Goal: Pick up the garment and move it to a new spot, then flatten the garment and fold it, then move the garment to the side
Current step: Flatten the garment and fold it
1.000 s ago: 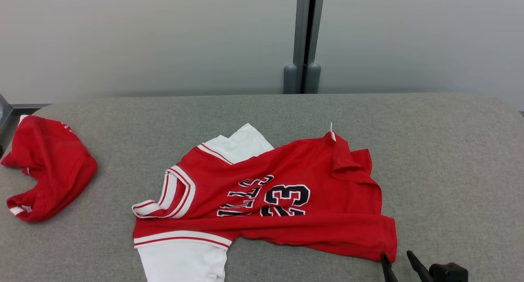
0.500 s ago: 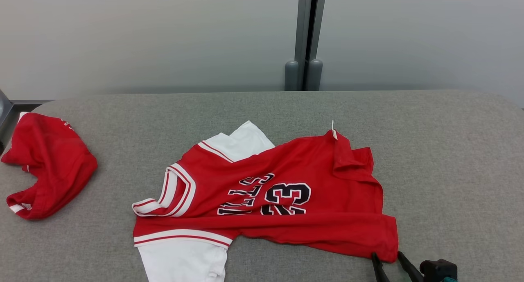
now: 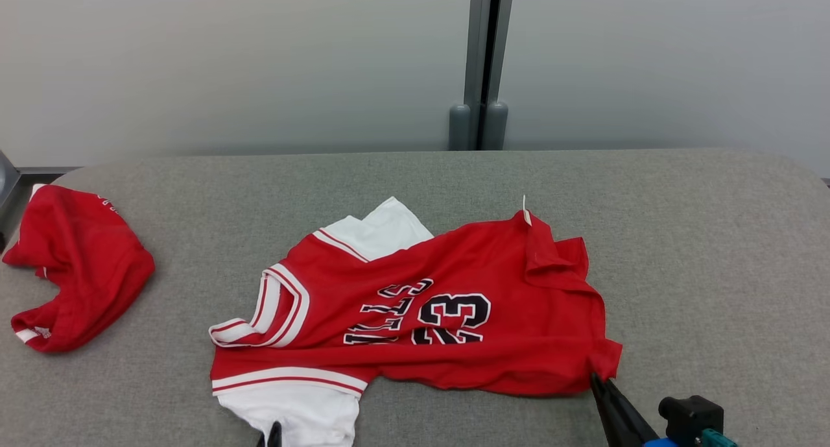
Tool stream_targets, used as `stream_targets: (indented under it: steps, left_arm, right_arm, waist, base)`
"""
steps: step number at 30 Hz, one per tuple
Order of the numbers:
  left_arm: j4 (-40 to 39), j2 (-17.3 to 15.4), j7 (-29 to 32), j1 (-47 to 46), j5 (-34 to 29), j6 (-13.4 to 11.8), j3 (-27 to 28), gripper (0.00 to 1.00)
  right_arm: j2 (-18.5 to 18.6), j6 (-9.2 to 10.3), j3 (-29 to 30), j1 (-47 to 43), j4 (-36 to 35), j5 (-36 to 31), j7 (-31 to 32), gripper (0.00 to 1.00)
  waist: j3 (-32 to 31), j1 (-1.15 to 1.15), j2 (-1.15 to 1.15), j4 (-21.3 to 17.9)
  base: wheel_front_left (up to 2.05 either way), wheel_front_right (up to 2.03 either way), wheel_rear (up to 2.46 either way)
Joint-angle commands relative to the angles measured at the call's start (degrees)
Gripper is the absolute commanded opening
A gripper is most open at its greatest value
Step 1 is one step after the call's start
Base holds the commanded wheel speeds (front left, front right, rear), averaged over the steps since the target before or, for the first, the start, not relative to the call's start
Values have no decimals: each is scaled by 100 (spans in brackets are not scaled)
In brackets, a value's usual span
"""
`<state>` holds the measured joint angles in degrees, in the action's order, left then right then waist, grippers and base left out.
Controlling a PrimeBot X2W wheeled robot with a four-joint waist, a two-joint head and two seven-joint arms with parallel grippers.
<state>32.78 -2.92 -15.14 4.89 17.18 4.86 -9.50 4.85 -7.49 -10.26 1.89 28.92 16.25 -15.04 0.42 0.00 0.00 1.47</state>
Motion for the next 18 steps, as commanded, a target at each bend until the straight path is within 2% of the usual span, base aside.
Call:
stream_targets:
  steps: [1, 7, 10, 15, 18]
  left_arm:
    - [-157, 5, 0, 51, 40, -5, 64, 0]
    - [-1116, -28, -1, -203, 37, 67, 267, 0]
    - [-1364, -118, 0, -556, 65, 115, 328, 0]
    - [-1443, -416, 131, -1694, 23, 162, 362, 0]
    - [-1359, -585, 353, -2674, 119, 193, 396, 0]
  right_arm:
    - [59, -1, 4, -43, -116, 23, -19, 0]
    - [156, -1, -38, 141, -688, 54, -20, 0]
    - [250, -1, -142, 448, -714, 185, -20, 0]
    - [431, -1, -343, 1419, -551, 434, -20, 0]
    - [542, -1, -561, 2350, -275, 685, -14, 0]
  waist:
    - [-6, 0, 0, 7]
    - [22, 0, 0, -3]
    - [86, 0, 0, -35]
    - [342, 0, 0, -106]
    - [662, 0, 0, -186]
  base:
    - [0, 0, 0]
    - [0, 0, 0]
    - [0, 0, 0]
    - [0, 0, 0]
    - [0, 0, 0]
